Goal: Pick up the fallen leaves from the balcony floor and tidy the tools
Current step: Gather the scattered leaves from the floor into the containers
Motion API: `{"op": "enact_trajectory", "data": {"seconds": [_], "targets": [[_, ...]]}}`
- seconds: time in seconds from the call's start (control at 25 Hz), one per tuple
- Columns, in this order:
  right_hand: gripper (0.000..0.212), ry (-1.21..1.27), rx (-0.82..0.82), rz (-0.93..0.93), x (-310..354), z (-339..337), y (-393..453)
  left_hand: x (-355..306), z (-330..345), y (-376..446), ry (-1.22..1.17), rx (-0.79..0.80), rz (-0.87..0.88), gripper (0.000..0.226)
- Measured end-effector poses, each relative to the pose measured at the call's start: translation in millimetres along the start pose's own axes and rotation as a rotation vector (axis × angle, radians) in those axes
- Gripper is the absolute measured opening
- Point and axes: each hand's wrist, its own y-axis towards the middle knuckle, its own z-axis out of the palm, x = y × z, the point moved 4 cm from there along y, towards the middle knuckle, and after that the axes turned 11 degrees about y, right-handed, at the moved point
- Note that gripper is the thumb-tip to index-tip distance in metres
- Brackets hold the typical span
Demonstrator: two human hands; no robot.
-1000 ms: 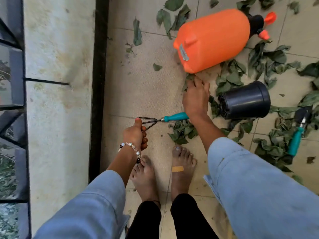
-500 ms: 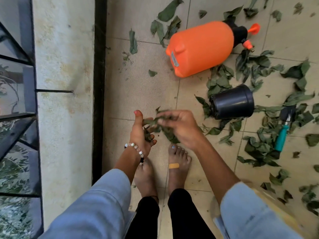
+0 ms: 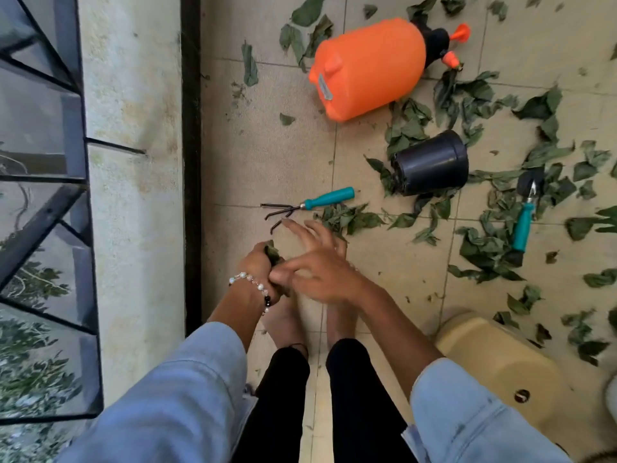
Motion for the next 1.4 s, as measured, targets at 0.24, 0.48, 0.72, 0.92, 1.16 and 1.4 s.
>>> {"op": "enact_trajectory", "data": {"seconds": [0.24, 0.48, 0.72, 0.92, 1.16, 1.4], "targets": [[0.028, -0.263, -0.477, 0.203, -65, -23, 40, 10, -20, 12, 0.112, -0.094, 0.123, 0.04], [0.055, -0.868, -0.291, 0.186, -114, 13, 84, 26, -17, 49, 0.055, -0.054, 0.157, 0.036], [0.031, -0.325, -0.576, 0.006, -102, 9, 53, 42, -22, 65, 0.146, -0.15, 0.327, 0.036], [0.032, 0.879, -0.67, 0.089, -66, 22, -16, 44, 11, 20, 0.229, -0.131, 0.256, 0.063], [0.028, 0.185, -0.481, 0.01, -35, 39, -35, 40, 53, 5, 0.111, 0.072, 0.044, 0.057], [0.022, 0.203, -0.419, 0.127, -79, -38, -15, 16, 22, 13, 0.125, -0.202, 0.17, 0.045]]}}
